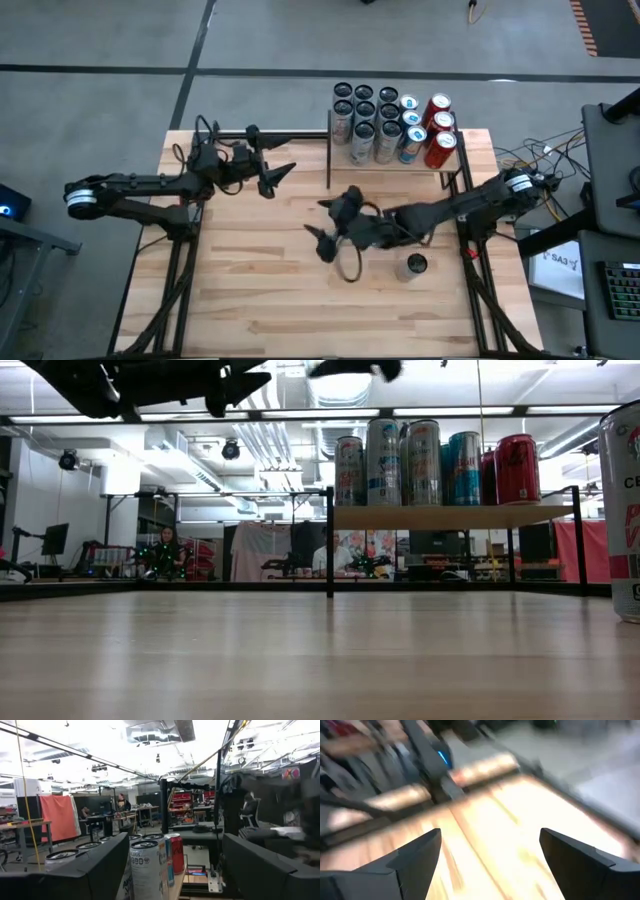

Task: Place canned beverage on shelf
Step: Put the white pink soda can on the shelf aligned with the other white pink soda cans

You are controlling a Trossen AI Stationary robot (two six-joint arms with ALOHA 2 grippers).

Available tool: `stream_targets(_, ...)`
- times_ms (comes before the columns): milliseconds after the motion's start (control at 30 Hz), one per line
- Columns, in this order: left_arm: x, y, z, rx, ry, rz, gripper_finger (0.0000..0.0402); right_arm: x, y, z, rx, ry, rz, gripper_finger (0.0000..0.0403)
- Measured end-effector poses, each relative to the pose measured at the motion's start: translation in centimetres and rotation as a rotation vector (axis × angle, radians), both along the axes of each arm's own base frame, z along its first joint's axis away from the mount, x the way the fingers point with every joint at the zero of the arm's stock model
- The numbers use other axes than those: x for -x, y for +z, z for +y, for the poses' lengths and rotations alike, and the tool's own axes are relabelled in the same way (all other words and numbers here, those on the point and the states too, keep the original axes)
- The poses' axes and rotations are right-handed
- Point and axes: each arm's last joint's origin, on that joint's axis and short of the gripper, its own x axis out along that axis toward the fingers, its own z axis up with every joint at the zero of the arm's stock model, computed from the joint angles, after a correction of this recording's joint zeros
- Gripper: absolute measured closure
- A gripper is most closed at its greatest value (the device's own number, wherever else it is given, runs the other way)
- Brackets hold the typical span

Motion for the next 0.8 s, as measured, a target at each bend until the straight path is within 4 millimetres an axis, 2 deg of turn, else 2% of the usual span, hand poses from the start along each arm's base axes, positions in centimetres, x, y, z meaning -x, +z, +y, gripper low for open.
stream_targets(100, 0.4, -0.2, -0.1, 0.006, 0.0, 0.013, 0.0097, 1.2, 2.0, -0.6, -0.117, -0.09, 0.188, 0.0076)
stream_targets(233, 0.5, -0.4, -0.2, 0.015, -0.001, 0.04, 0.0097, 3.9, 4.5, -0.9, -0.238, -0.18, 0.406, 0.0076)
stream_targets(433, 0.4, -0.6, -0.1, 0.019, 0.0, 0.053, 0.0097, 7.6, 7.1, -1.4, -0.499, -0.329, 0.599, 0.0076)
stream_targets(567, 0.4, -0.7, -0.1, 0.02, 0.0, 0.056, 0.0097, 8.7, 6.7, -1.3, -0.659, -0.424, 0.697, 0.0076)
stream_targets(800, 0.3, -0.8, -0.1, 0.022, 0.0, 0.065, 0.0097, 8.9, 3.6, -0.4, -0.843, -0.471, 0.901, 0.0076)
